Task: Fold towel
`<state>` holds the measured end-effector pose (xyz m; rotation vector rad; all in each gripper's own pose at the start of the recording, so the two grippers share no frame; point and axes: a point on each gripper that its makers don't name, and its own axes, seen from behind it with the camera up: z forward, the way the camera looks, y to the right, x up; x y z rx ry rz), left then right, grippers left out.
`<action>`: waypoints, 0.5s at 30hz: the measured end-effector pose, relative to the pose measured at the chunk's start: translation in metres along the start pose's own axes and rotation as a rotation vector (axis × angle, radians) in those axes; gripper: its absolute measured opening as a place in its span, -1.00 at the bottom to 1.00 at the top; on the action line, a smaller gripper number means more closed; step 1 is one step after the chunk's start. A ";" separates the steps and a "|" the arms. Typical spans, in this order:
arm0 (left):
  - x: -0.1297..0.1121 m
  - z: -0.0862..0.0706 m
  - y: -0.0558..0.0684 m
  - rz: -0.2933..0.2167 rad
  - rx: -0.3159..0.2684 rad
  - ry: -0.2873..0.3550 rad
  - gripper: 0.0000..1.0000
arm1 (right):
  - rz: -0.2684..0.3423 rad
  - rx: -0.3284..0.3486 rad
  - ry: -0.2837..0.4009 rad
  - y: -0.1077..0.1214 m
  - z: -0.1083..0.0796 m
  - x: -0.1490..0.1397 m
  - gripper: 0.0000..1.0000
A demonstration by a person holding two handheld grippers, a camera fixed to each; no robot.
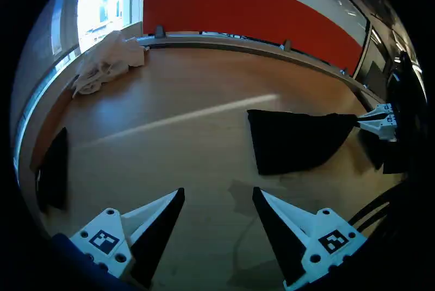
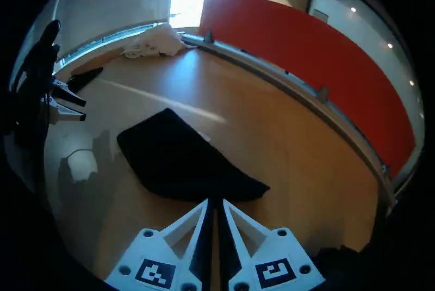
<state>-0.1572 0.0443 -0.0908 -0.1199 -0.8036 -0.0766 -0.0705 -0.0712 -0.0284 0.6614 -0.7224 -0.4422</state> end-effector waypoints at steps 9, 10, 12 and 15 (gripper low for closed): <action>0.000 -0.003 0.002 -0.018 -0.001 0.008 0.86 | -0.072 0.014 0.033 -0.010 0.007 0.042 -0.92; 0.000 -0.003 0.003 -0.018 -0.002 0.009 0.86 | -0.076 0.015 0.035 -0.012 0.007 0.045 -0.92; 0.000 -0.003 0.003 -0.017 -0.004 0.009 0.86 | -0.084 0.019 0.039 -0.015 0.008 0.051 -0.92; -0.001 -0.004 0.002 -0.013 -0.002 0.009 0.86 | -0.093 0.022 0.041 -0.018 0.009 0.056 -0.91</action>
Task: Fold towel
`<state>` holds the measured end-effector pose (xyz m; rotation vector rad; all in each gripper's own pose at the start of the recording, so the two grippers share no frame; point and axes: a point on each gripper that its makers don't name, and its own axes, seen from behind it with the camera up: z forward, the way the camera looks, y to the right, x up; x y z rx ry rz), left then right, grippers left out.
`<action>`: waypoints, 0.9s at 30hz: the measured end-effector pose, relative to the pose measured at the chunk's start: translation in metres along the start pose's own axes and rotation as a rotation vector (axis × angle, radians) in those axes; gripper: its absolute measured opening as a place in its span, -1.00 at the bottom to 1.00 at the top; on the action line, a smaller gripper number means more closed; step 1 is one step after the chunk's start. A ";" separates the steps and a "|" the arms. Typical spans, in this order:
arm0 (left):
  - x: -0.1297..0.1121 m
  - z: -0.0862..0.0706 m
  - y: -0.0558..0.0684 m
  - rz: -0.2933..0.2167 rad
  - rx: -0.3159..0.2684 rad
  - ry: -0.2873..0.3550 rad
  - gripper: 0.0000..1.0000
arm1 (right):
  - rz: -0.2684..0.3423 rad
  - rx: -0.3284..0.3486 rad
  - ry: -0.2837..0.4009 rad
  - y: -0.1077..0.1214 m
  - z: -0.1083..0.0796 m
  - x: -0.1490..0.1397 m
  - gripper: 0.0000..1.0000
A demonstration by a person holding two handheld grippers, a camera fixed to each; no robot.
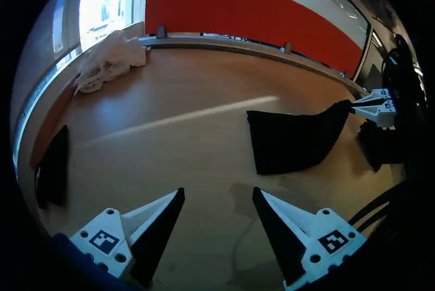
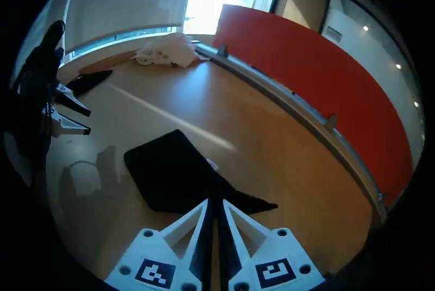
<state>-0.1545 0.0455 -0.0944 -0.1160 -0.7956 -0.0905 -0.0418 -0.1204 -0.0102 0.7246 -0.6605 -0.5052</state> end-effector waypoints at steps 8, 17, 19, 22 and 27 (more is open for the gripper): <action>0.000 -0.004 -0.002 -0.010 -0.002 0.004 0.86 | -0.025 0.011 -0.008 -0.004 0.004 0.003 -0.92; 0.004 -0.019 -0.004 -0.018 -0.002 0.022 0.85 | -0.098 0.060 -0.009 -0.021 0.019 0.025 -0.92; 0.004 -0.024 -0.005 -0.024 0.002 0.023 0.85 | -0.118 0.077 -0.012 -0.028 0.025 0.030 -0.92; 0.004 -0.033 -0.008 -0.034 0.009 0.026 0.86 | -0.145 0.106 -0.016 -0.042 0.035 0.037 -0.92; 0.002 -0.051 -0.011 -0.056 0.017 0.041 0.86 | -0.181 0.166 -0.022 -0.072 0.055 0.046 -0.92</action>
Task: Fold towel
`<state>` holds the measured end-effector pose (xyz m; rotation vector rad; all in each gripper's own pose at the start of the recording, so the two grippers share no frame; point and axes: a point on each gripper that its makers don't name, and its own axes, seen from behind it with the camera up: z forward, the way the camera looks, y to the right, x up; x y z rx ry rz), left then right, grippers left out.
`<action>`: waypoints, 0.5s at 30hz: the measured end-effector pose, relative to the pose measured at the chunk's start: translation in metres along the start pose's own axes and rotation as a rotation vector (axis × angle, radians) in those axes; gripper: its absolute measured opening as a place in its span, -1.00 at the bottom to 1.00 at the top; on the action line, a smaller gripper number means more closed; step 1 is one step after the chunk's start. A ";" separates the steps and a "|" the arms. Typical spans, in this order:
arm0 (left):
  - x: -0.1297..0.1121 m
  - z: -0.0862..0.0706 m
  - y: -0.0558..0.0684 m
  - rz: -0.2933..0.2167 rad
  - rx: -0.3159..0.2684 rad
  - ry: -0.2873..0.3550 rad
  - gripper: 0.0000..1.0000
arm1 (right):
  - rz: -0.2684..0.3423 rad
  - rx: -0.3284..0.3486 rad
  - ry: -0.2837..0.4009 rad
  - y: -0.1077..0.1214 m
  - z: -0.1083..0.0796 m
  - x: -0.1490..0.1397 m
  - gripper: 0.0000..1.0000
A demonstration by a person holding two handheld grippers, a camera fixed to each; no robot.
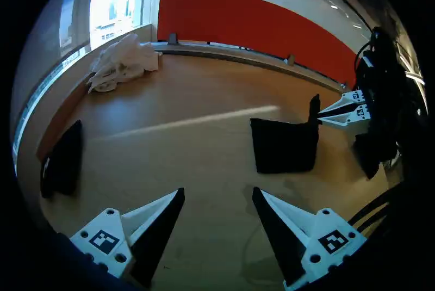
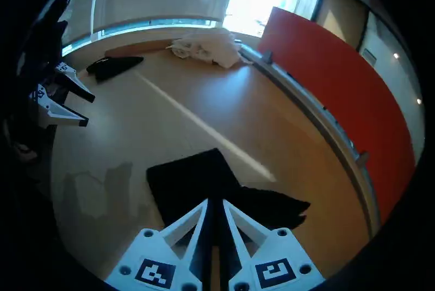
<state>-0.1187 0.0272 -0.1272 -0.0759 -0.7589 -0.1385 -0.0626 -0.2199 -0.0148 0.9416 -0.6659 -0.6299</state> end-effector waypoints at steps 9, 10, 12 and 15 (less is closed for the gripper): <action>-0.011 -0.021 -0.016 -0.049 0.040 0.010 0.86 | -0.019 0.128 -0.038 -0.061 0.058 0.003 -0.92; -0.012 -0.022 -0.017 -0.053 0.044 0.009 0.86 | -0.017 0.139 -0.046 -0.066 0.062 0.001 -0.92; -0.015 -0.024 -0.019 -0.059 0.050 0.008 0.86 | -0.012 0.162 -0.063 -0.077 0.072 -0.003 -0.92; -0.016 -0.025 -0.022 -0.066 0.055 0.009 0.86 | -0.008 0.176 -0.081 -0.084 0.080 -0.008 -0.91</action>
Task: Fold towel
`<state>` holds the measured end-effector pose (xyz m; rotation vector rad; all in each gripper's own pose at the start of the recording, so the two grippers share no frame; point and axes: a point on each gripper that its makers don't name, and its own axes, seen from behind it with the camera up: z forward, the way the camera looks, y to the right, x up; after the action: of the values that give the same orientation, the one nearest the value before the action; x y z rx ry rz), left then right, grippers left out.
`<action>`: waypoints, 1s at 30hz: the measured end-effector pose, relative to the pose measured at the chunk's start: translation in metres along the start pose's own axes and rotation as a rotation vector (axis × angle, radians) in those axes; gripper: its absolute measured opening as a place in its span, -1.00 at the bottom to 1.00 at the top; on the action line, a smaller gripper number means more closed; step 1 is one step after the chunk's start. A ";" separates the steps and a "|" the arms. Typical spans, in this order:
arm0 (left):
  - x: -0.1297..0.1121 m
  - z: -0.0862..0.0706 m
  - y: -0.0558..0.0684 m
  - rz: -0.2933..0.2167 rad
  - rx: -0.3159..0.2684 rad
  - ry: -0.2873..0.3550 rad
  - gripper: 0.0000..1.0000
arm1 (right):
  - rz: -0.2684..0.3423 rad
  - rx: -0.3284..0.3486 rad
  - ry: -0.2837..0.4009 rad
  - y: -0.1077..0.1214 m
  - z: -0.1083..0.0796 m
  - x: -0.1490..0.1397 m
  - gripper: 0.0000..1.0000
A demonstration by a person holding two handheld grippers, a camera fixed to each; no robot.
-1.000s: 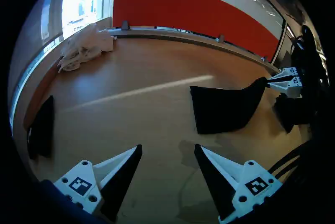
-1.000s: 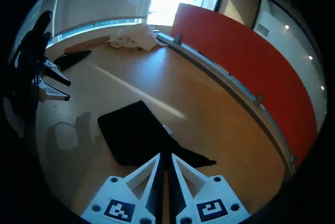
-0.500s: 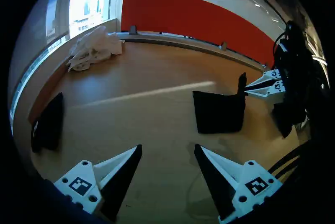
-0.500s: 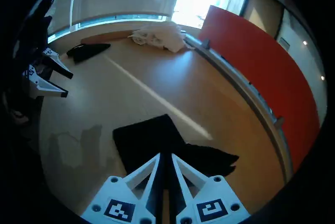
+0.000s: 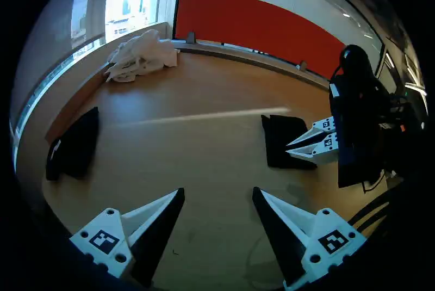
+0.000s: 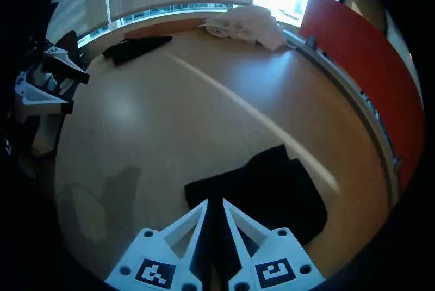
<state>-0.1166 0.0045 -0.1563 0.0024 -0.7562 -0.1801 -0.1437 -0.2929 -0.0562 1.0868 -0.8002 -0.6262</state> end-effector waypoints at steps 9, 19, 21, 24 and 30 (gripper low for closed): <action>-0.001 0.002 0.000 -0.009 0.001 -0.004 0.85 | 0.022 0.011 -0.003 -0.001 0.002 -0.003 -0.83; -0.003 0.005 -0.001 -0.005 0.008 -0.013 0.85 | 0.042 0.013 0.012 0.003 -0.006 -0.002 0.10; -0.004 0.005 -0.002 -0.007 0.009 -0.014 0.85 | 0.051 0.017 0.016 0.003 -0.008 -0.002 0.29; -0.004 0.005 -0.003 -0.008 0.012 -0.015 0.85 | 0.060 0.015 0.023 0.003 -0.010 -0.002 0.37; -0.003 0.006 -0.004 0.001 0.017 -0.015 0.85 | 0.065 -0.003 0.025 0.005 -0.016 -0.007 0.37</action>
<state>-0.1234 0.0009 -0.1545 0.0173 -0.7724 -0.1728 -0.1339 -0.2773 -0.0573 1.0601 -0.8096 -0.5571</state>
